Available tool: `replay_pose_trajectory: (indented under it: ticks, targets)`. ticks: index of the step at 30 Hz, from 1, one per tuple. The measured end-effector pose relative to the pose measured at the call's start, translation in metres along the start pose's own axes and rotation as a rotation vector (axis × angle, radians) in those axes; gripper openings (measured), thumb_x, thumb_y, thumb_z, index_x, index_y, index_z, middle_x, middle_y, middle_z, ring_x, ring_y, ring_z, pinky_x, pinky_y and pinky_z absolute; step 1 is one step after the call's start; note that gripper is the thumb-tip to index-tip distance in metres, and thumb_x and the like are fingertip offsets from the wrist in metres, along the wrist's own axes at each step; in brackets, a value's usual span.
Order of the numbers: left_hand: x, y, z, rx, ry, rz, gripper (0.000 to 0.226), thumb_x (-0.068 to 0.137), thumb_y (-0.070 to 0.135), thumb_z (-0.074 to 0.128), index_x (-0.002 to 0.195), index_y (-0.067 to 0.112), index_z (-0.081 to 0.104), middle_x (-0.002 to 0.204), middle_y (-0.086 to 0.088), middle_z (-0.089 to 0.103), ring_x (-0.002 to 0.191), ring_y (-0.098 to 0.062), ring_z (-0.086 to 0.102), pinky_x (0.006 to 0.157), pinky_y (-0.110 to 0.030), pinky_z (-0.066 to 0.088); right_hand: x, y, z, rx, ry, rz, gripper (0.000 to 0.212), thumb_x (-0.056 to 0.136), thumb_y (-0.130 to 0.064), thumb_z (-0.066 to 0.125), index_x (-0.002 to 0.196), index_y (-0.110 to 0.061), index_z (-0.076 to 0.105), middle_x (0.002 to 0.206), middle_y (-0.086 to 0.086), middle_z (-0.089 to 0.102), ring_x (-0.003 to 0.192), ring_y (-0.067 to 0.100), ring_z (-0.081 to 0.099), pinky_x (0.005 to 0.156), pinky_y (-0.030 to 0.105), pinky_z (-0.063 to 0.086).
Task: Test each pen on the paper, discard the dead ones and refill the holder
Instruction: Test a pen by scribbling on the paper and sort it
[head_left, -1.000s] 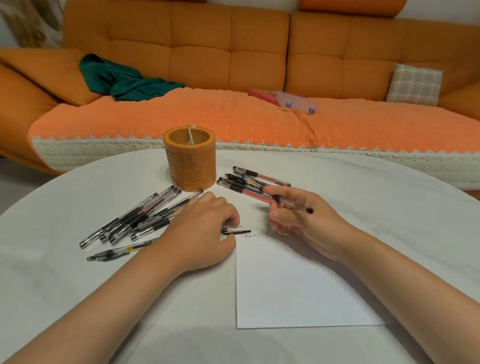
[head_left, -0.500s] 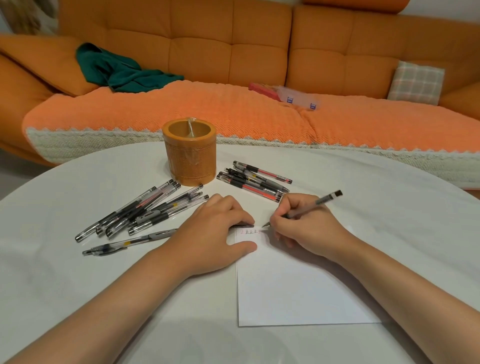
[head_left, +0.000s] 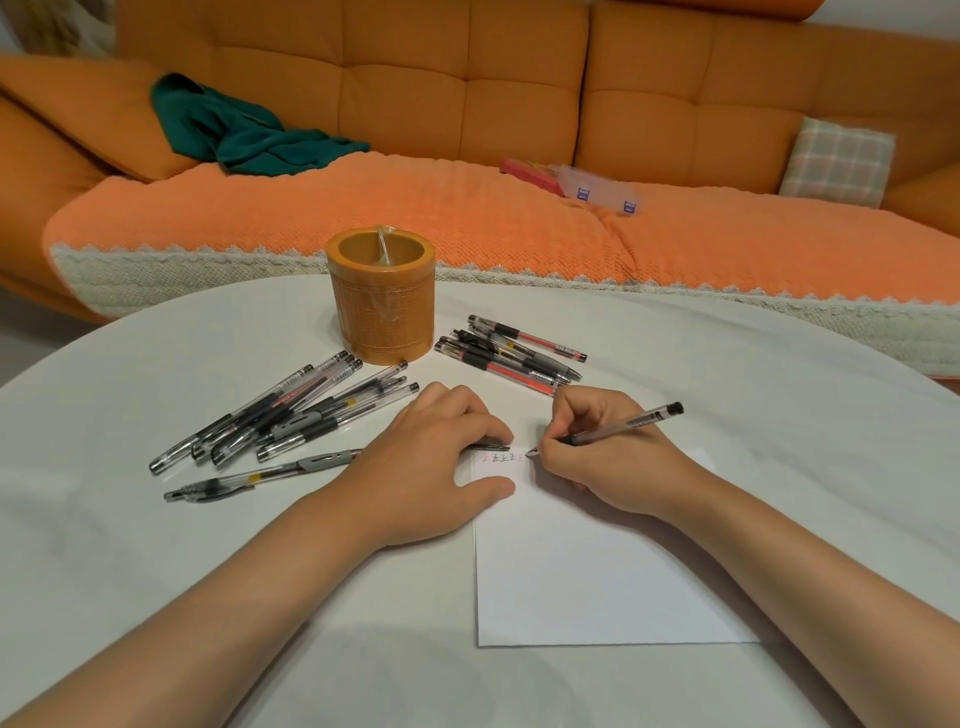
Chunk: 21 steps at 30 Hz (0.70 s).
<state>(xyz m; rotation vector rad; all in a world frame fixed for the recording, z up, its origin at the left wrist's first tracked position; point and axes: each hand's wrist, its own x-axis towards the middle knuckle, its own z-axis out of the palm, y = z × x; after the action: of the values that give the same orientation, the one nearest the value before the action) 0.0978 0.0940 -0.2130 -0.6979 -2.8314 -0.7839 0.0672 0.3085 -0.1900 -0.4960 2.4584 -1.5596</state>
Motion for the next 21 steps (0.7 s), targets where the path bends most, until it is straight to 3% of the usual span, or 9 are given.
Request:
replay_pose_trajectory:
  ticks: [9, 21]
  targets:
    - [0.0003, 0.0006, -0.0012, 0.012, 0.003, 0.007, 0.042, 0.085, 0.053, 0.066, 0.123, 0.037, 0.060, 0.111, 0.022, 0.046, 0.110, -0.003, 0.036, 0.095, -0.027, 0.039, -0.0016, -0.0004, -0.0001, -0.067, 0.007, -0.026, 0.026, 0.077, 0.004, 0.065, 0.064, -0.010, 0.048, 0.058, 0.004, 0.050, 0.051, 0.012, 0.037, 0.048, 0.023, 0.031]
    - [0.0005, 0.0002, -0.0008, 0.000, 0.005, -0.005, 0.042, 0.084, 0.055, 0.066, 0.123, 0.039, 0.060, 0.111, 0.024, 0.046, 0.111, -0.002, 0.036, 0.096, -0.028, 0.040, -0.0019, 0.0027, -0.0008, -0.041, -0.007, -0.040, 0.019, 0.073, -0.005, 0.066, 0.064, -0.011, 0.052, 0.060, 0.001, 0.053, 0.053, 0.011, 0.040, 0.050, 0.024, 0.033]
